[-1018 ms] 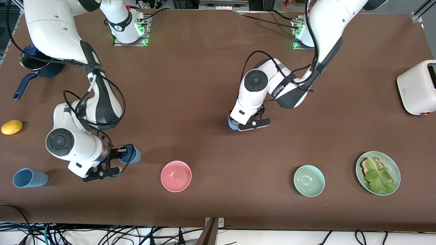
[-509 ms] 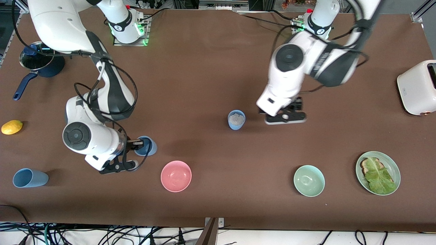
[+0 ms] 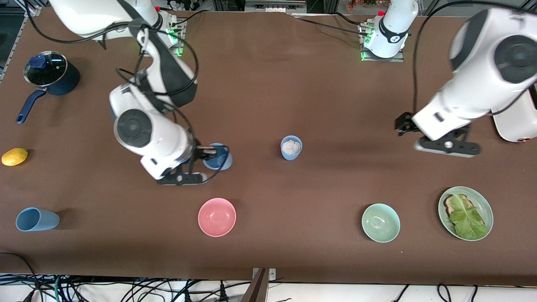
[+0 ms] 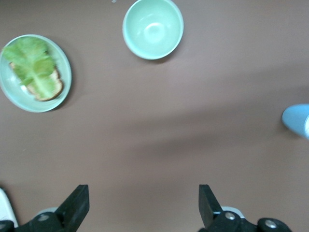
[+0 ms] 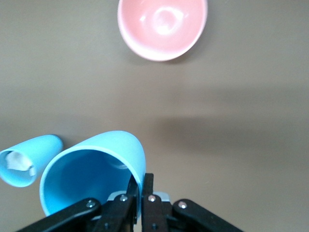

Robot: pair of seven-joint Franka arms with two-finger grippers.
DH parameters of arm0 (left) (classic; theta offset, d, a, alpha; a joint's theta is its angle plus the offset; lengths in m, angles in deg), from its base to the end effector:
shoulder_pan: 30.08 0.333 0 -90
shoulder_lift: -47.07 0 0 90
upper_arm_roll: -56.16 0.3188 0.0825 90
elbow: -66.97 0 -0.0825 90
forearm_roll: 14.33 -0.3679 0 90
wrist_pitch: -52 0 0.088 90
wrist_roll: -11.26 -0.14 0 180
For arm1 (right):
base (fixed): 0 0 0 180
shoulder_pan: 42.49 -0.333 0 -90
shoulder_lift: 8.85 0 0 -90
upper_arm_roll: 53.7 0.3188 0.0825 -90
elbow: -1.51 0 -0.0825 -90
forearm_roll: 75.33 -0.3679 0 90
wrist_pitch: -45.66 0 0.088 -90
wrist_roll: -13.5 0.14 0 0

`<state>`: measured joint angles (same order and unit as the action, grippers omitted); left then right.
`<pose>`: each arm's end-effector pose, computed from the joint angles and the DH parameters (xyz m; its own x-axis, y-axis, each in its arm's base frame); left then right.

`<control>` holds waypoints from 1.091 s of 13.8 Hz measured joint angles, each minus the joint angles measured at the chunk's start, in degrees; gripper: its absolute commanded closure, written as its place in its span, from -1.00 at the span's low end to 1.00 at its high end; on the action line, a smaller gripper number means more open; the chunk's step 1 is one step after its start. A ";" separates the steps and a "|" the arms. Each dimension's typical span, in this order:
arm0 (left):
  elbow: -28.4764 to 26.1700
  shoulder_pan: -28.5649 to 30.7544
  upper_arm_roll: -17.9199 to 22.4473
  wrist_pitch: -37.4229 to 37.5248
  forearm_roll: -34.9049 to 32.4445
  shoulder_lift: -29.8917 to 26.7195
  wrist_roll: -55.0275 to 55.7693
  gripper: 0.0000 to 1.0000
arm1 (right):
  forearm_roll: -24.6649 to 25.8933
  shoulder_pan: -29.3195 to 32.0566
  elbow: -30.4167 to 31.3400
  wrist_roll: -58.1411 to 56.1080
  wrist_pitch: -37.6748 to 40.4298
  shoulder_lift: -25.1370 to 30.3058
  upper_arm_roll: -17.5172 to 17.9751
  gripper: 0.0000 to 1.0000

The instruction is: Stack blue cups with both arms

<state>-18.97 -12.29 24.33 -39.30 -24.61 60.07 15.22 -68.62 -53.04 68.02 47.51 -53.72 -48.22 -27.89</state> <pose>0.5862 -0.0914 0.5166 0.9794 -0.1784 -0.0948 -0.1850 -0.9805 -0.0658 0.6259 0.3410 0.3875 0.9903 -0.0128 -0.1385 -0.0276 -0.9940 -0.1054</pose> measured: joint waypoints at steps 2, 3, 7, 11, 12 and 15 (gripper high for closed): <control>2.52 2.76 0.04 3.46 0.98 -0.19 -5.92 -1.00 | 1.32 -4.56 0.10 6.14 -0.05 -0.05 0.07 1.00; 2.94 3.72 0.23 4.23 1.73 -0.19 -8.06 -1.00 | 2.44 -6.98 0.11 9.34 -0.11 -0.06 0.10 1.00; 2.82 -1.03 10.78 5.09 6.14 -1.95 -13.47 -1.00 | 6.13 -15.99 0.09 21.15 -3.09 -0.09 0.05 1.00; -1.25 -12.60 23.10 2.67 6.61 -5.81 -13.76 -1.00 | 9.41 -20.50 0.10 27.95 -7.23 -1.28 -0.15 1.00; -4.04 -14.49 25.18 -0.11 6.61 -7.51 -13.69 -1.00 | 9.46 -20.49 0.10 28.00 -8.32 -1.71 -0.25 1.00; -11.55 -16.74 27.61 -4.72 6.61 -12.69 -12.25 -1.00 | 9.46 -20.34 0.08 28.00 -11.69 -2.97 -0.74 1.00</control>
<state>-30.51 -29.03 51.94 -44.02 -18.00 47.39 2.97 -59.16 -73.37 68.10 75.51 -65.41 -51.18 -28.63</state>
